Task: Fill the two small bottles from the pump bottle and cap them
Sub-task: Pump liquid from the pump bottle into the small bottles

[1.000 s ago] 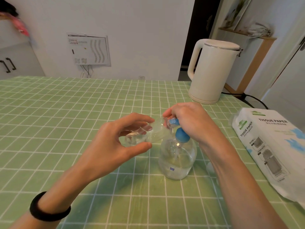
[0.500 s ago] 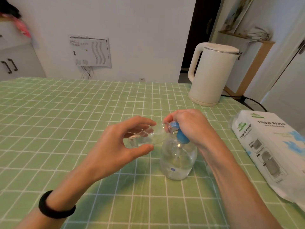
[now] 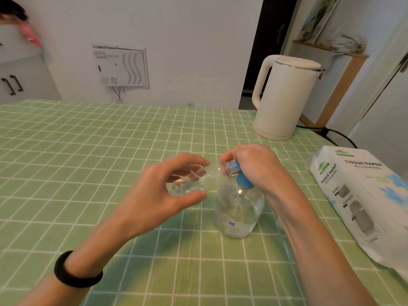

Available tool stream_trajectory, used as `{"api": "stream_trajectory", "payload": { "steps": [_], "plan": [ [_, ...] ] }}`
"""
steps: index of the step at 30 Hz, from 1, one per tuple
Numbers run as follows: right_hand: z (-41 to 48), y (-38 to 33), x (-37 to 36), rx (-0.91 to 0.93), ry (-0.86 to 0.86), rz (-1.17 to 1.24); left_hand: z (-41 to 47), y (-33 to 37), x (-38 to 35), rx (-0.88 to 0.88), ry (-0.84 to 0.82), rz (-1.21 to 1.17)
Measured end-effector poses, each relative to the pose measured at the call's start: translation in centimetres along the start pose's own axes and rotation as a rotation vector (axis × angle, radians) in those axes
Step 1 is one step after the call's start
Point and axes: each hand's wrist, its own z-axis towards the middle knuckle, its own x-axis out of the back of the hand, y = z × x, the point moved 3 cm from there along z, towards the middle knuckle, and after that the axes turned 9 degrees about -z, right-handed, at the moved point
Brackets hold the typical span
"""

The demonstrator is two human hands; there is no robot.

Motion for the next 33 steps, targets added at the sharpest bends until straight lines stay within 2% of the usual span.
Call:
{"api": "stream_trajectory", "payload": {
  "steps": [5, 15, 25, 33],
  "plan": [
    [0.14, -0.2, 0.57, 0.064, 0.103, -0.01, 0.1, 0.08, 0.03, -0.015, 0.01, 0.002],
    [0.1, 0.01, -0.02, 0.027, -0.001, 0.0, -0.1, -0.41, -0.25, 0.015, 0.006, 0.016],
    [0.77, -0.29, 0.64, 0.052, 0.05, -0.024, 0.06, -0.28, -0.49, -0.01, 0.008, -0.026],
    [0.08, 0.05, -0.25, 0.043, -0.006, -0.005, -0.28, -0.37, -0.61, -0.001, 0.012, 0.024]
  ]
}}
